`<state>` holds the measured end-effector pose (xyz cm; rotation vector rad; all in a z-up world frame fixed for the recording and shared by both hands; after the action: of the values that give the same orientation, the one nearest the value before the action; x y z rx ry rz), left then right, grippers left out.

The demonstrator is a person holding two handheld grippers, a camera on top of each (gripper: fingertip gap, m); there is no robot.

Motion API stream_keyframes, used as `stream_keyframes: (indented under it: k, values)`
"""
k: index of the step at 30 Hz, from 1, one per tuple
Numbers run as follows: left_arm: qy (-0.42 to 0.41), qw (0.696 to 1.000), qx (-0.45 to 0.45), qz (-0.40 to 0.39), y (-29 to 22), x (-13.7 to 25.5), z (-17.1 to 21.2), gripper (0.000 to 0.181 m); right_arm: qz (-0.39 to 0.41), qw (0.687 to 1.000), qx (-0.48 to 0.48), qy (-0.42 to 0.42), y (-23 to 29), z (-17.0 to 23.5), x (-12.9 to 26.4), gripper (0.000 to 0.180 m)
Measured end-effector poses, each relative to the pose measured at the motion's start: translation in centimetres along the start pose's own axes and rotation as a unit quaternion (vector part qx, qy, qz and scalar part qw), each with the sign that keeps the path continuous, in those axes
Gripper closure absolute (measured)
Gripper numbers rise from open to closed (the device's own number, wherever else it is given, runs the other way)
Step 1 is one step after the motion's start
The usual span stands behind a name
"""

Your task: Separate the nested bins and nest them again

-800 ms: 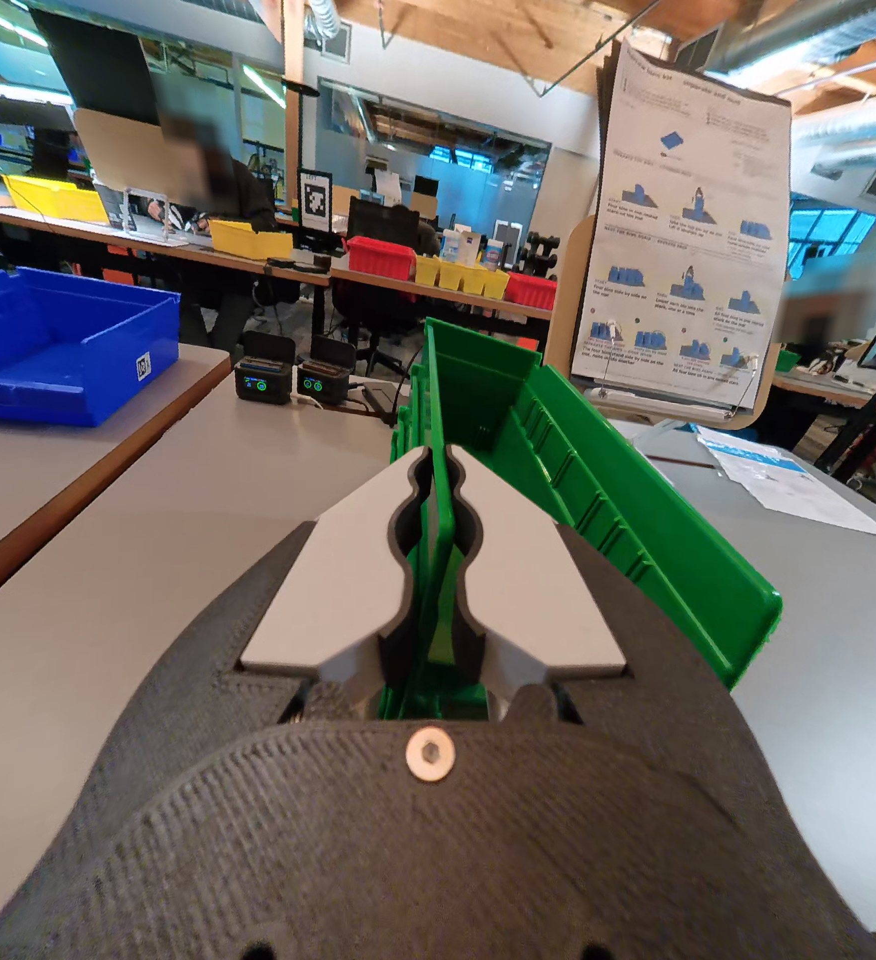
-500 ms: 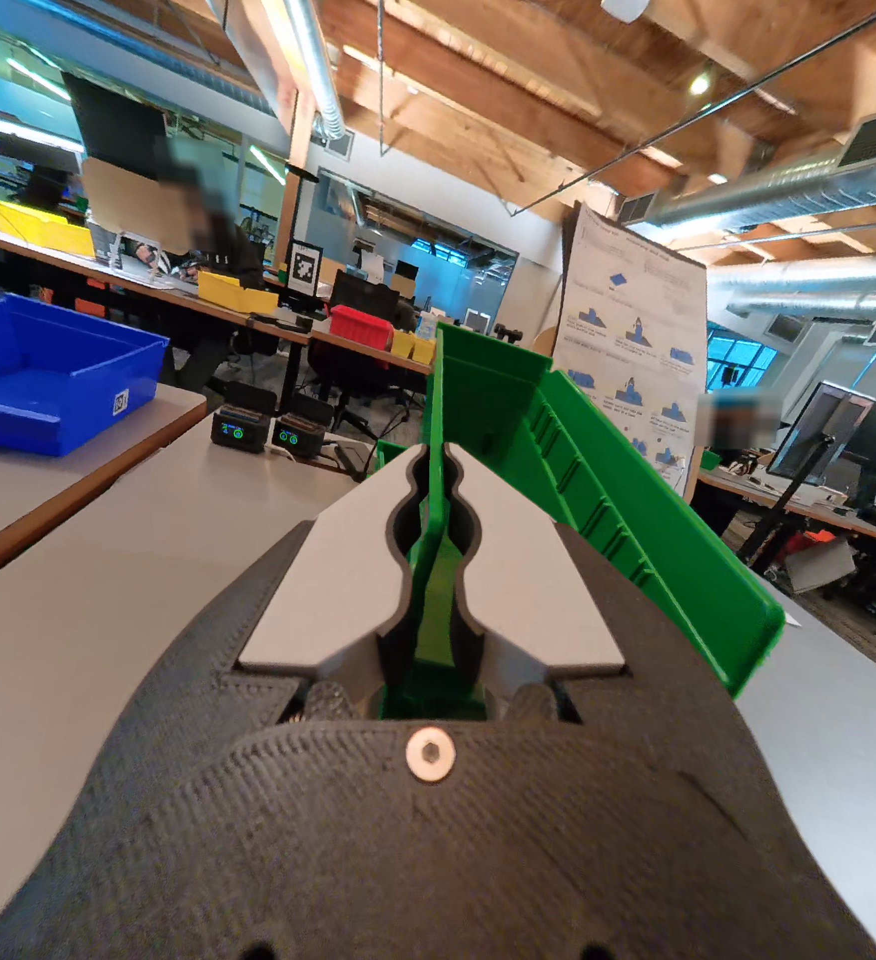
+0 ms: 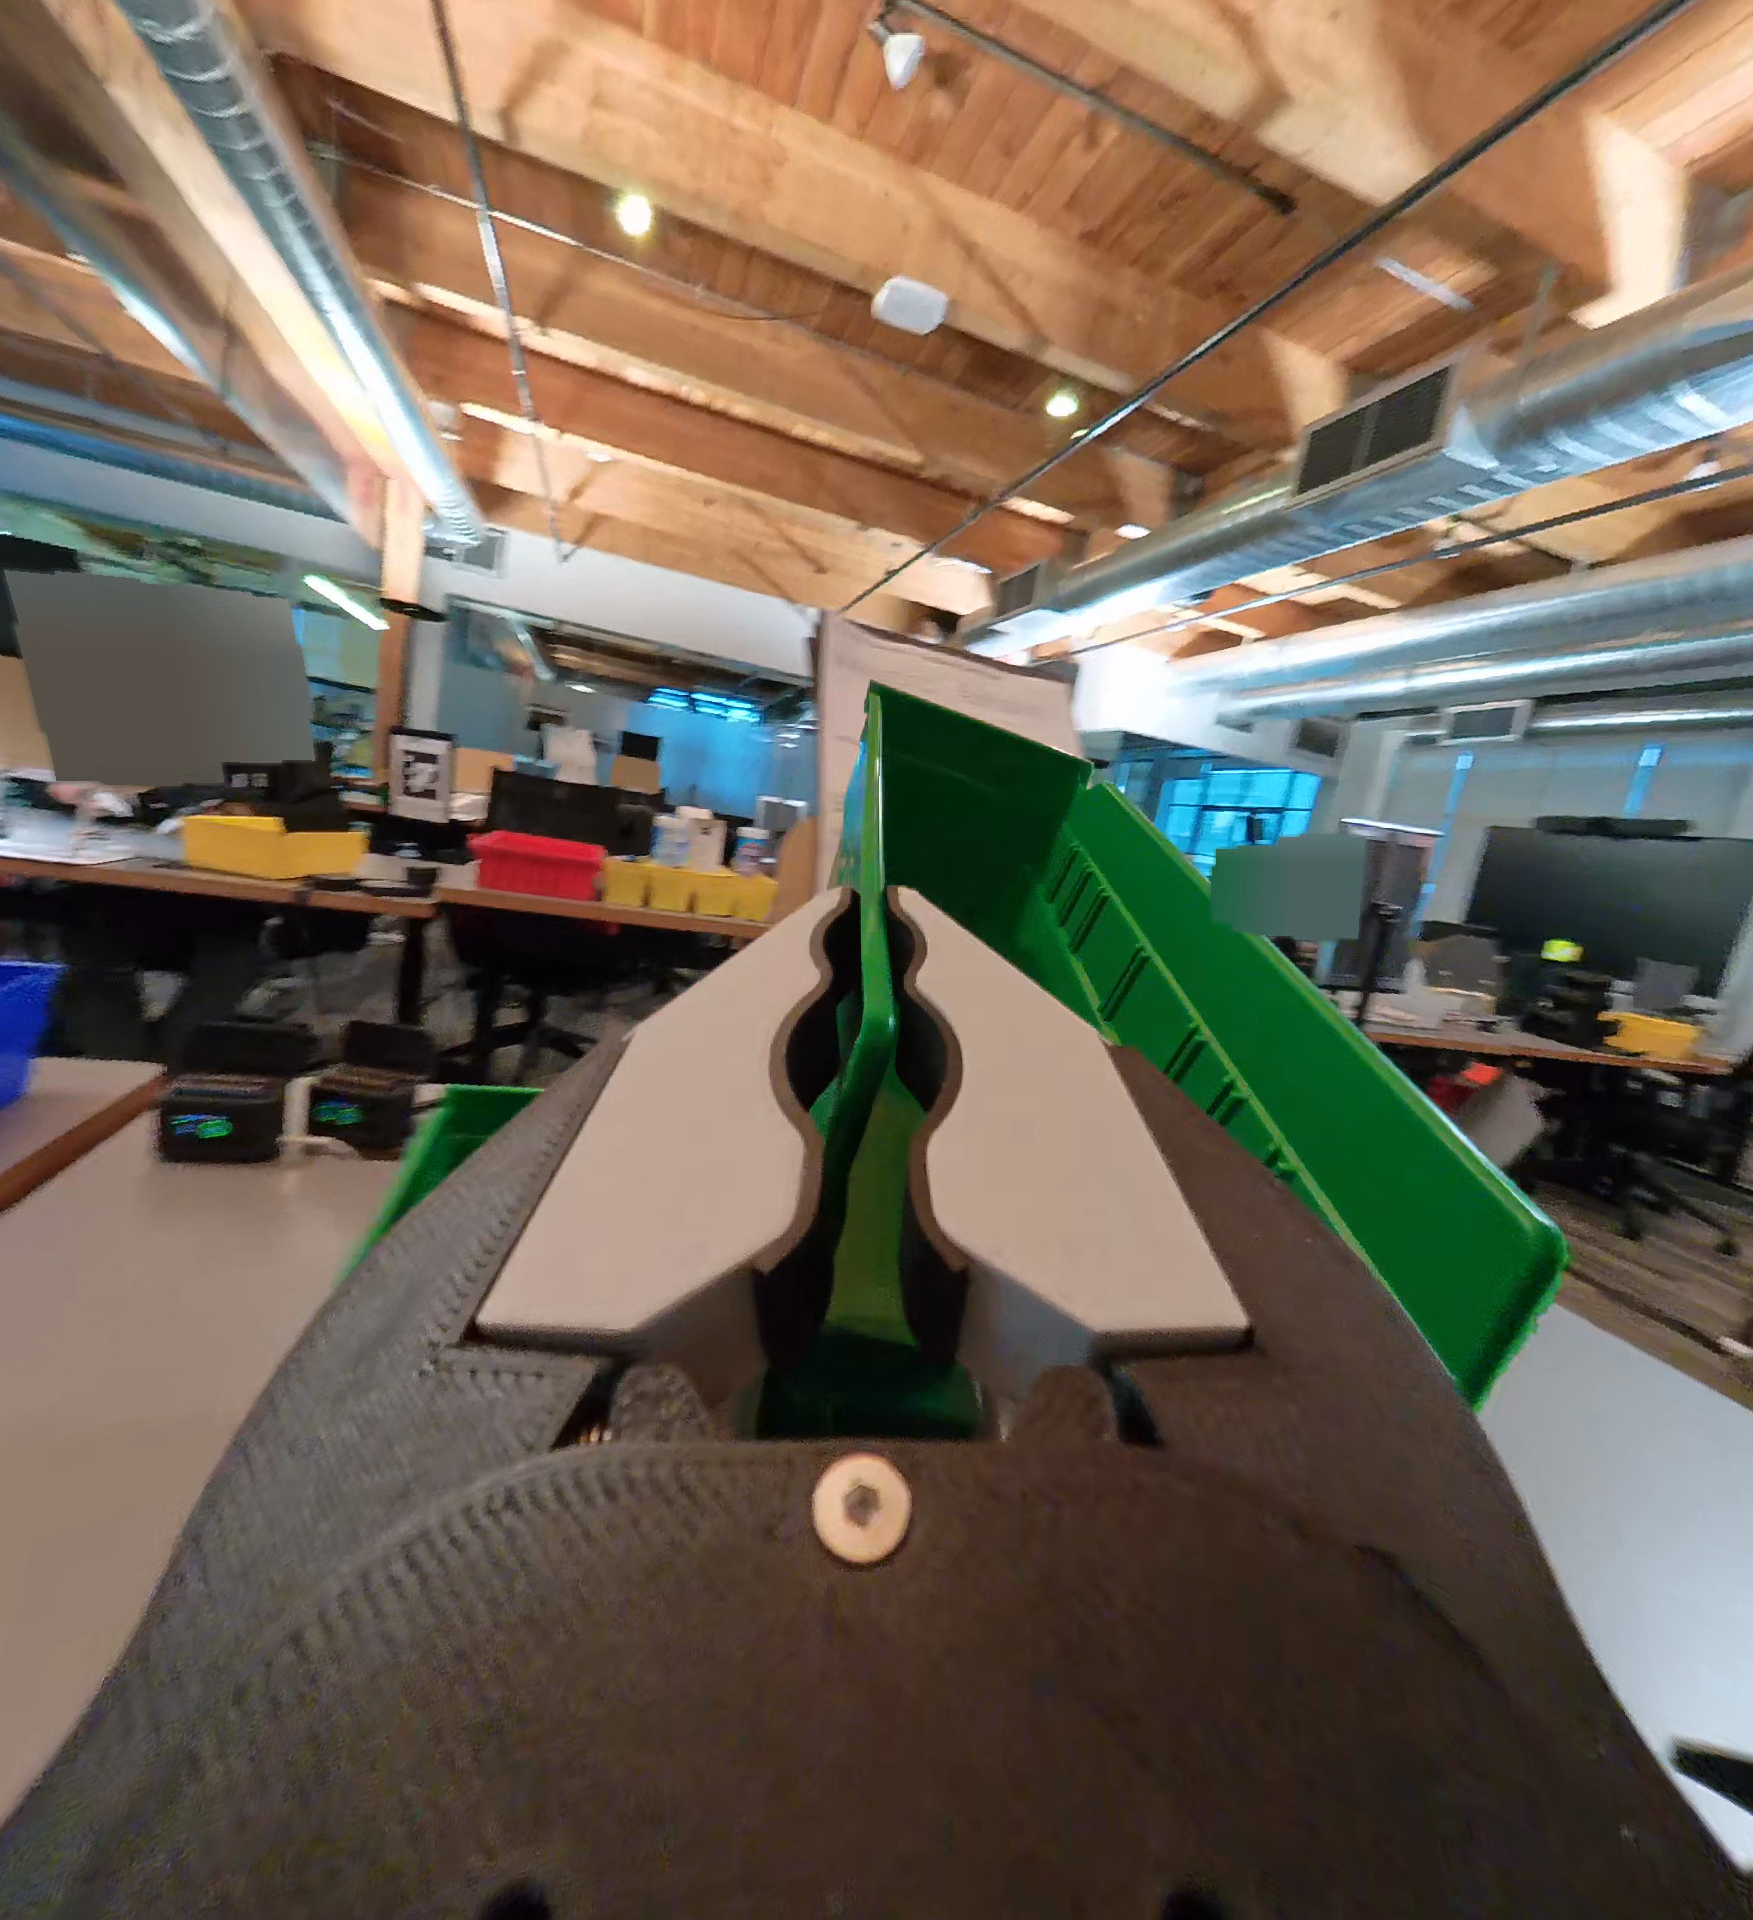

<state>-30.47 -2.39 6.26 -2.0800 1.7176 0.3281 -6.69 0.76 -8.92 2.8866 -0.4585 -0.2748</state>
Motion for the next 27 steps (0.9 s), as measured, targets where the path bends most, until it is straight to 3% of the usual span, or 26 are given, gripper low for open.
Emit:
stream_keyframes:
  k: [4, 7, 11, 18, 27]
  values:
    - [0.008, 0.998, 0.014, 0.064, -6.0, 0.3, 2.7, 0.181, -0.011, 0.998, -0.003, -0.055, 1.9, -2.0, 0.3, 0.119]
    - [0.037, 0.995, 0.01, 0.097, -10.2, 1.1, 6.7, 0.181, 0.026, 0.997, 0.005, -0.072, 1.7, -2.7, 0.6, 0.115]
    - [0.086, 0.988, 0.009, 0.128, -14.3, 2.7, 11.9, 0.181, 0.105, 0.994, -0.008, -0.005, -0.6, -0.6, 0.5, 0.125]
    - [0.173, 0.978, 0.05, 0.107, -14.5, 2.9, 16.0, 0.176, 0.12, 0.99, -0.043, 0.064, -3.8, 1.3, 1.0, 0.134]
    - [0.221, 0.967, 0.071, 0.107, -14.5, 3.2, 18.1, 0.16, 0.169, 0.981, 0.011, 0.094, -7.2, 1.6, 1.3, 0.155]
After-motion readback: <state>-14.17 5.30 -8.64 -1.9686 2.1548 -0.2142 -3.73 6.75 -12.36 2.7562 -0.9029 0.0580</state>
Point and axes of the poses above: each gripper's, where its closed fingertips meet, x back along the fingers, z out of its underside, y = z × x across the jaws, the point moved 5 cm from there along x, back along the fingers, and after that the axes turned 2 degrees about -y, right-handed, at the moved point
